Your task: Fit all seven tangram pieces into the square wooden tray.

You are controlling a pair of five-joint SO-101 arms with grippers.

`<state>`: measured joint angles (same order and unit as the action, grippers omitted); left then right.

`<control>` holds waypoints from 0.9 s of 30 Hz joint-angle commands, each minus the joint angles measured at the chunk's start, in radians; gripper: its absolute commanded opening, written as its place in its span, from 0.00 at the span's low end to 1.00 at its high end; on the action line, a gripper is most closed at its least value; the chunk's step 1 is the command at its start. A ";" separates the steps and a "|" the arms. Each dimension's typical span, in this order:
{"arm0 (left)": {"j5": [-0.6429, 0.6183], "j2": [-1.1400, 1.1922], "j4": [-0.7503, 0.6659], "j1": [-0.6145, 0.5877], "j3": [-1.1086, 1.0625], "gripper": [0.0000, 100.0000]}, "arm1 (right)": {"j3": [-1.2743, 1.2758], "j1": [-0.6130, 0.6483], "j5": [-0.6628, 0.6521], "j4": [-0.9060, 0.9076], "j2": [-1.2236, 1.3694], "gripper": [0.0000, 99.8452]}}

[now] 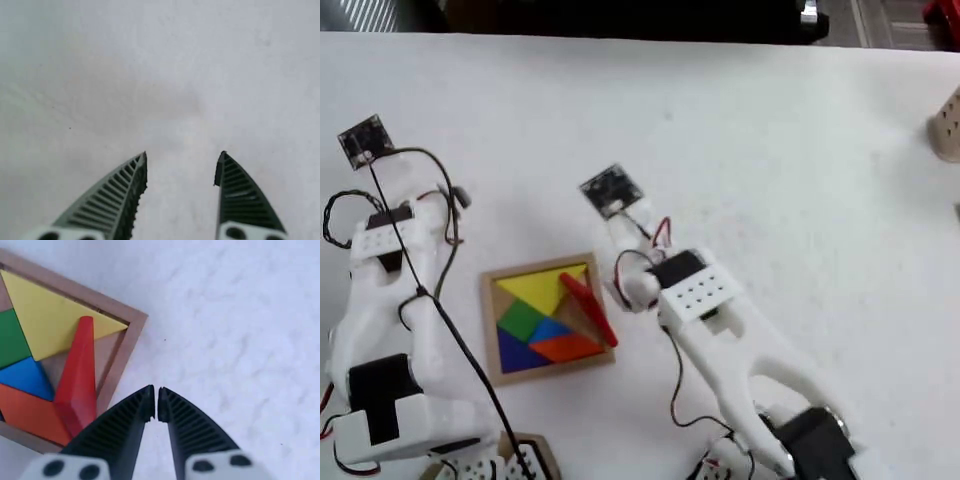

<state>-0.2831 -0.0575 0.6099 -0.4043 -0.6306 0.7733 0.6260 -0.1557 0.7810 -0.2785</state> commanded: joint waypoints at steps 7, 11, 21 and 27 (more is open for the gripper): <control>-0.005 -0.002 -0.020 0.012 0.009 0.23 | -0.011 0.125 0.000 0.050 -0.056 0.02; -0.005 -0.002 -0.017 0.013 0.009 0.23 | -0.008 0.053 0.005 0.074 -0.147 0.02; 0.106 -0.012 0.121 0.174 -0.012 0.21 | 0.003 -0.189 0.009 -0.035 -0.170 0.02; 0.101 -0.047 0.334 0.252 0.048 0.05 | -0.003 -0.226 0.009 -0.035 -0.171 0.02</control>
<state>-0.1711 -0.0575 0.8355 -0.1926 -0.6429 0.7825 0.4266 -0.1557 0.7672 -0.4074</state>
